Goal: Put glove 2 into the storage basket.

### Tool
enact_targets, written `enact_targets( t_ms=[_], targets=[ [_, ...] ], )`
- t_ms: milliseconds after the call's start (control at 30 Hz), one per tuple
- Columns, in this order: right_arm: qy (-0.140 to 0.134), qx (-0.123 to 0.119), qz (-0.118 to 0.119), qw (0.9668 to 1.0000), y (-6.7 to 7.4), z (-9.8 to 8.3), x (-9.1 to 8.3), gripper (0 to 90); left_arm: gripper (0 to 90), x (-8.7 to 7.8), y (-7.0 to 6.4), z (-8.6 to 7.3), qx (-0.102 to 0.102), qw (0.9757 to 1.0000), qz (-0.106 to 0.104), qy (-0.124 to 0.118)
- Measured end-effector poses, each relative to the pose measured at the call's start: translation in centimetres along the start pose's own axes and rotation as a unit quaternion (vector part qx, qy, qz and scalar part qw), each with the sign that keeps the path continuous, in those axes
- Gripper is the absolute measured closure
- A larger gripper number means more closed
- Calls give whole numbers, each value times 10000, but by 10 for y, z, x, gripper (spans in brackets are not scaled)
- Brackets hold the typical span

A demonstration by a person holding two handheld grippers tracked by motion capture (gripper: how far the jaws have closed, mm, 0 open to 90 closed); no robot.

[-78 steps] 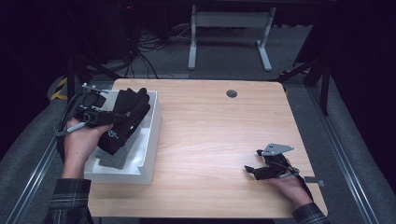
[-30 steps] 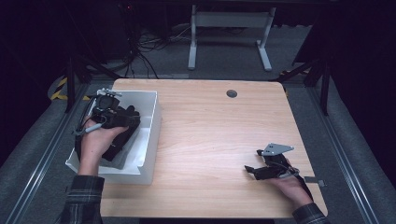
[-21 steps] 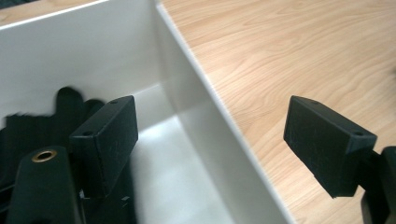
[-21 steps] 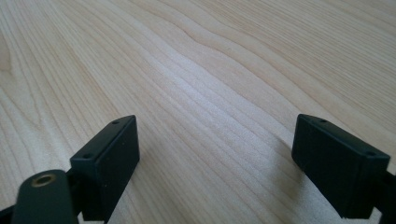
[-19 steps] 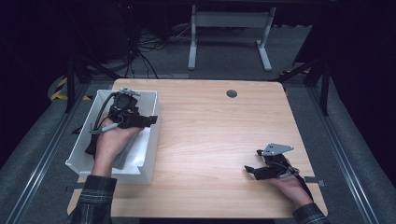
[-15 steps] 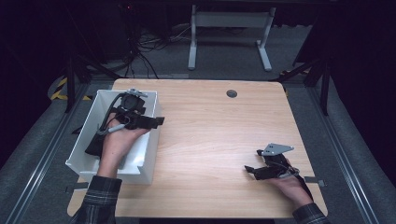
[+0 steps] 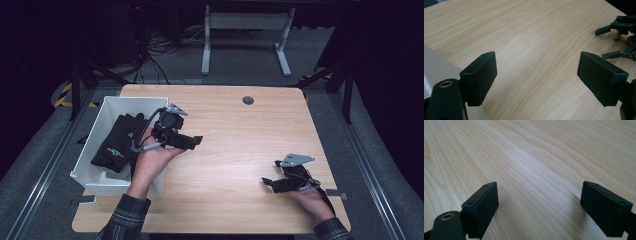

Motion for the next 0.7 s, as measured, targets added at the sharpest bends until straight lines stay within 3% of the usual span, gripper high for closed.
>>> enact_targets(
  t_ms=[367,500,700],
  targets=[
    [5,-11,17,10000,0,-1,0,154,176,29,-38,-4,230,9994,-257,65],
    [8,-24,19,10000,1,-1,-1,154,177,47,-52,-12,310,9988,-371,125],
    [6,-26,30,10000,1,-1,-1,153,177,69,-64,-26,407,9976,-490,262]
  ],
)
Point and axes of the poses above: each handheld gripper's, and its own axes: x roughly forward along the jaws, z roughly out of its top, y roughly to its left, the point moved 6 cm from there along x, roughly forward along the jaws, and after that the axes turned 2 degrees about y, right-handed, at the moved point
